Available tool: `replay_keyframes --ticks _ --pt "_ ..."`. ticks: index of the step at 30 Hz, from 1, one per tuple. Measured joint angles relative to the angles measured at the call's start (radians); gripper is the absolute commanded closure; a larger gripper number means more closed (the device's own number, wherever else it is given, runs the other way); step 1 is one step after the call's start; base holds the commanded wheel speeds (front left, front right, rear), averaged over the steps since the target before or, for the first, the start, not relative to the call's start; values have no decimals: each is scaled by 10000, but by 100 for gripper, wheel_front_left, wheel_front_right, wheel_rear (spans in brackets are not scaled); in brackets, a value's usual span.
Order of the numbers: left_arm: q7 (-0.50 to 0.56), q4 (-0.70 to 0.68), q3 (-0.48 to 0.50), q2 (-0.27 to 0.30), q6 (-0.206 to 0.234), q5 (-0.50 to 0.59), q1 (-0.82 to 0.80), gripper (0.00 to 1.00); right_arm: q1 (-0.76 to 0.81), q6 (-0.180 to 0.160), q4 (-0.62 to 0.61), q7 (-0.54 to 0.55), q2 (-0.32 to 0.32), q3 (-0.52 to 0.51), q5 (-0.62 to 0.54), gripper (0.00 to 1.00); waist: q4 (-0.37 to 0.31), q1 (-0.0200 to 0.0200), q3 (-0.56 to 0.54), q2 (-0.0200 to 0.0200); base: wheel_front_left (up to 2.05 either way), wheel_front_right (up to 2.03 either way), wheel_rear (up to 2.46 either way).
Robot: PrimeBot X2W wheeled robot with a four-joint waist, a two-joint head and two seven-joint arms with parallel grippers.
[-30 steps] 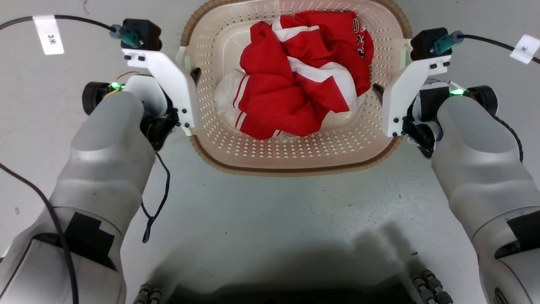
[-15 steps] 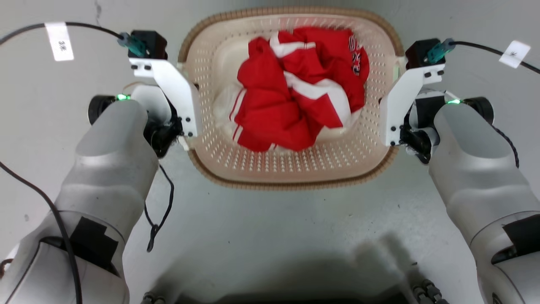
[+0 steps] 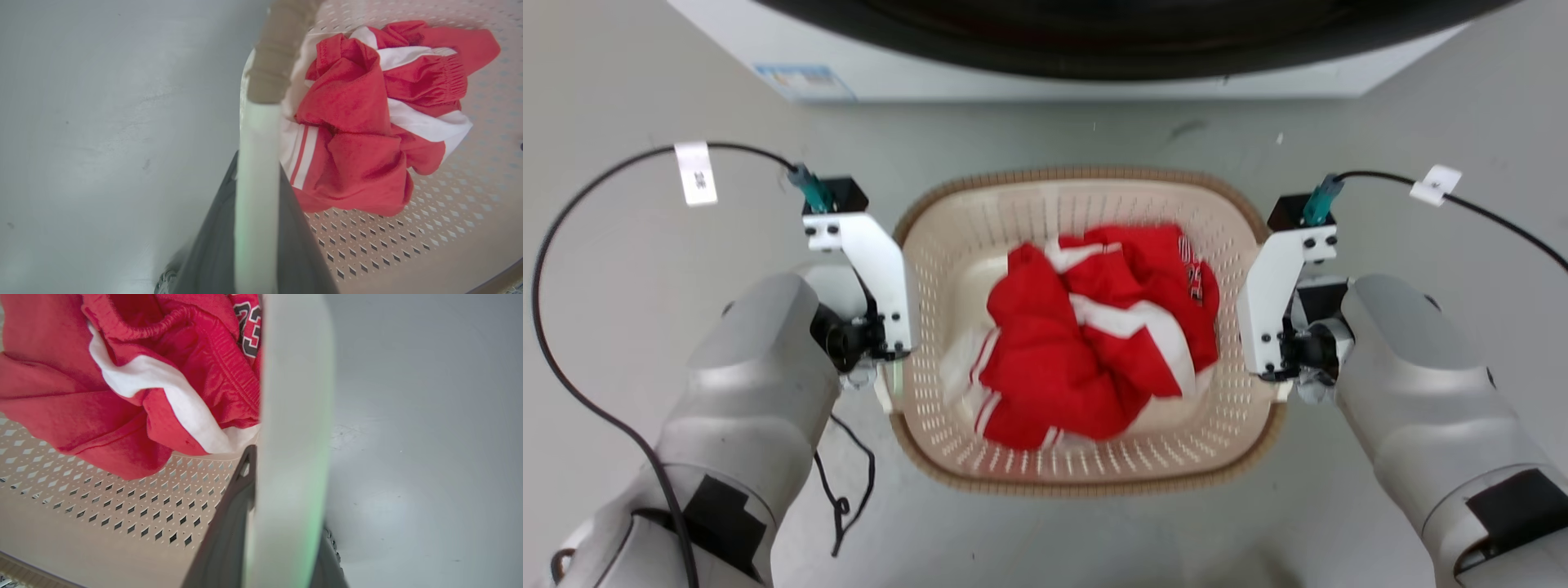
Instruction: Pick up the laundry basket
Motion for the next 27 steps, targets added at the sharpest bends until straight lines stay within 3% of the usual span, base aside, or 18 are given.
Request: replay_keyframes --ticks 15,27 --pt "1870 48 -316 -23 23 -805 979 100 903 -15 67 2077 -50 803 1415 100 -49 -1 -2810 0 0 0 0" --pt "2608 309 -497 -111 29 -1106 1589 100 1466 -15 128 2746 -52 1310 2121 100 -170 -2 -4729 0 0 0 0"
